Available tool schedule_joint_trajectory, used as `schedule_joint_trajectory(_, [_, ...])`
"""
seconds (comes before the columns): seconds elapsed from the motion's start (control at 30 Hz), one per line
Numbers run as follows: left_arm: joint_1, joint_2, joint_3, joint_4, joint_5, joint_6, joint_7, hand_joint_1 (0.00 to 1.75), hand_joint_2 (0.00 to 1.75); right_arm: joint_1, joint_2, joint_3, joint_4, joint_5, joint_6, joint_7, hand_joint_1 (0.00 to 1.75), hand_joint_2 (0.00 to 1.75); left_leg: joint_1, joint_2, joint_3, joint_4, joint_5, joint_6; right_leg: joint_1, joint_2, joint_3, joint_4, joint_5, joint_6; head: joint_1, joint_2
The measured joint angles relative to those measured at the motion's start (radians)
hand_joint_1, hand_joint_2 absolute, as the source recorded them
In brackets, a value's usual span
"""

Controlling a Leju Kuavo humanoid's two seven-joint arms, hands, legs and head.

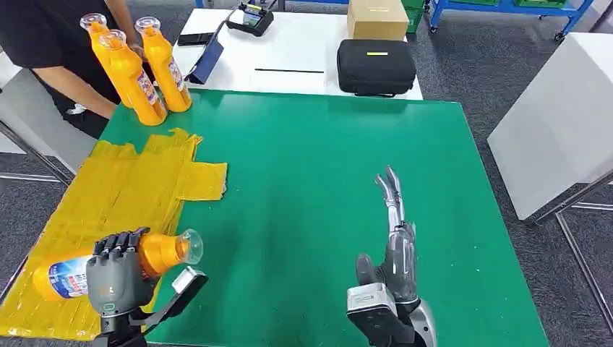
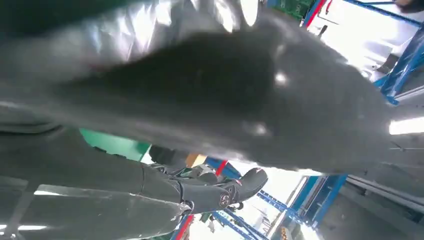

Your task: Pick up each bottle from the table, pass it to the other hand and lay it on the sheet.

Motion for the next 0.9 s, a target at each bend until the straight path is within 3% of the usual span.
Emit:
schedule_joint_trajectory(0.07, [0.002, 0.005, -0.012, 0.027, 0.002, 0.0, 0.002, 1.75, 1.75, 0.0, -0.002, 0.0, 0.0, 0.0, 0.004, -0.002, 0.0, 0.0, 0.0, 0.0, 0.0, 0.0, 0.0, 0.0, 0.0, 0.0, 0.0, 0.0, 0.0, 0.0, 0.0, 0.0])
schedule_joint_trajectory(0.1, [0.003, 0.006, -0.02, 0.038, 0.003, 0.0, 0.007, 0.4, 1.75, 0.001, -0.004, 0.0, 0.0, 0.0, 0.006, -0.002, 0.0, 0.0, 0.0, 0.0, 0.0, 0.0, 0.0, 0.0, 0.0, 0.0, 0.0, 0.0, 0.0, 0.0, 0.0, 0.0])
schedule_joint_trajectory(0.13, [0.004, 0.007, -0.027, 0.047, 0.005, 0.0, 0.01, 0.0, 0.0, 0.001, -0.005, 0.0, 0.0, 0.0, 0.008, -0.003, 0.0, 0.0, 0.0, 0.0, 0.0, 0.0, 0.0, 0.0, 0.0, 0.0, 0.0, 0.0, 0.0, 0.0, 0.0, 0.0])
schedule_joint_trajectory(0.5, [-0.096, 0.022, -0.129, 0.343, 0.363, 0.0, -0.15, 0.0, 0.0, 0.009, -0.02, 0.008, 0.0, -0.021, 0.011, -0.029, 0.0, 0.0, 0.0, -0.001, 0.002, 0.0, 0.0, 0.0, 0.0, -0.001, 0.003, 0.0, 0.0, 0.0, 0.0, 0.0])
schedule_joint_trajectory(0.9, [-0.152, 0.019, -0.158, 0.477, 0.374, 0.001, -0.177, 0.0, 0.0, 0.01, -0.035, 0.021, 0.001, -0.033, 0.019, -0.026, 0.0, 0.0, 0.0, 0.0, 0.009, -0.001, -0.001, -0.001, 0.0, 0.0, 0.009, 0.0, -0.001, 0.0, 0.0, 0.0])
